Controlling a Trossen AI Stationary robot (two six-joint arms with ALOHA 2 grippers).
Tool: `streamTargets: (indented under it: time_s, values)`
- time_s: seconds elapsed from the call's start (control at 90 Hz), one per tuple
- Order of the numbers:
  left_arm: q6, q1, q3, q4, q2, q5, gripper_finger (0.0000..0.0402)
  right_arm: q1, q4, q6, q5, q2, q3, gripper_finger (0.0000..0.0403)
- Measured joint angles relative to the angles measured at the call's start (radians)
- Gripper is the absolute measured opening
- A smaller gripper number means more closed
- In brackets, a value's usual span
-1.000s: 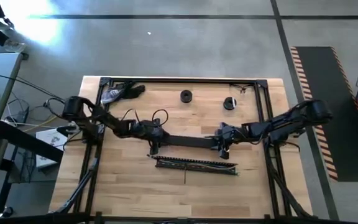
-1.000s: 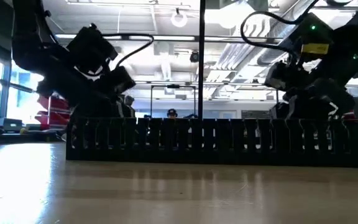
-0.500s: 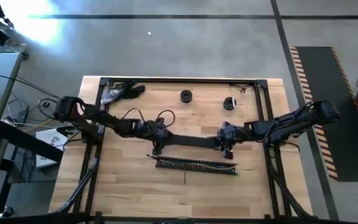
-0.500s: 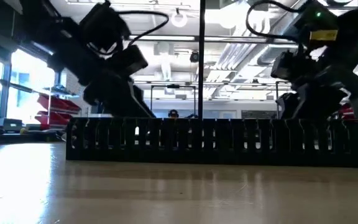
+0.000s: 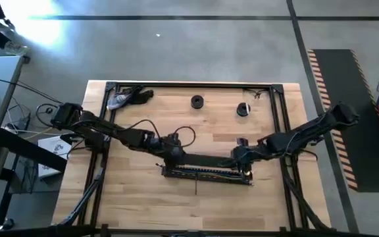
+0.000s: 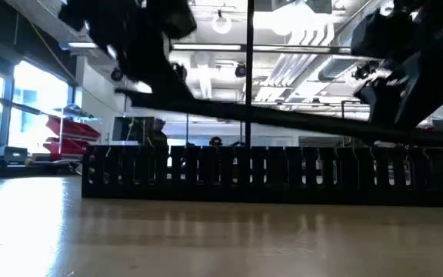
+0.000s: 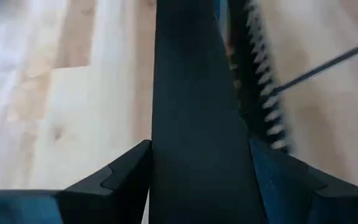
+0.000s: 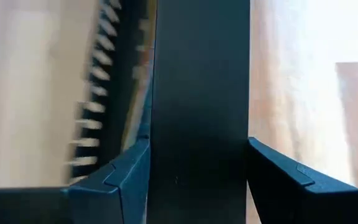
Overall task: Ziptie cables
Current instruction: Close the black cable duct
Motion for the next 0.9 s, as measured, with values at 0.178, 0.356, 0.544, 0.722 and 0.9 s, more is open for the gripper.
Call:
streamTargets:
  time_s: [0.178, 0.356, 0.544, 0.722, 0.9]
  values:
    - [-0.084, -0.083, 0.007, 0.009, 0.004, -0.031, 0.0222, 0.097, 0.035, 0.102, 0.025, 0.003, 0.009, 0.0198]
    - [-0.103, -0.14, 0.008, 0.038, 0.037, -0.119, 0.0222, 0.17, 0.047, 0.173, 0.097, 0.003, 0.009, 0.0198]
    - [-0.081, -0.168, 0.007, 0.077, 0.122, -0.11, 0.0222, 0.216, 0.032, 0.212, 0.132, 0.043, 0.008, 0.016]
    - [-0.068, -0.178, 0.008, 0.092, 0.155, -0.158, 0.0222, 0.232, 0.032, 0.23, 0.151, 0.08, 0.007, 0.0126]
    - [-0.078, -0.178, 0.008, 0.092, 0.153, -0.179, 0.0222, 0.226, 0.036, 0.214, 0.16, 0.076, 0.008, 0.0115]
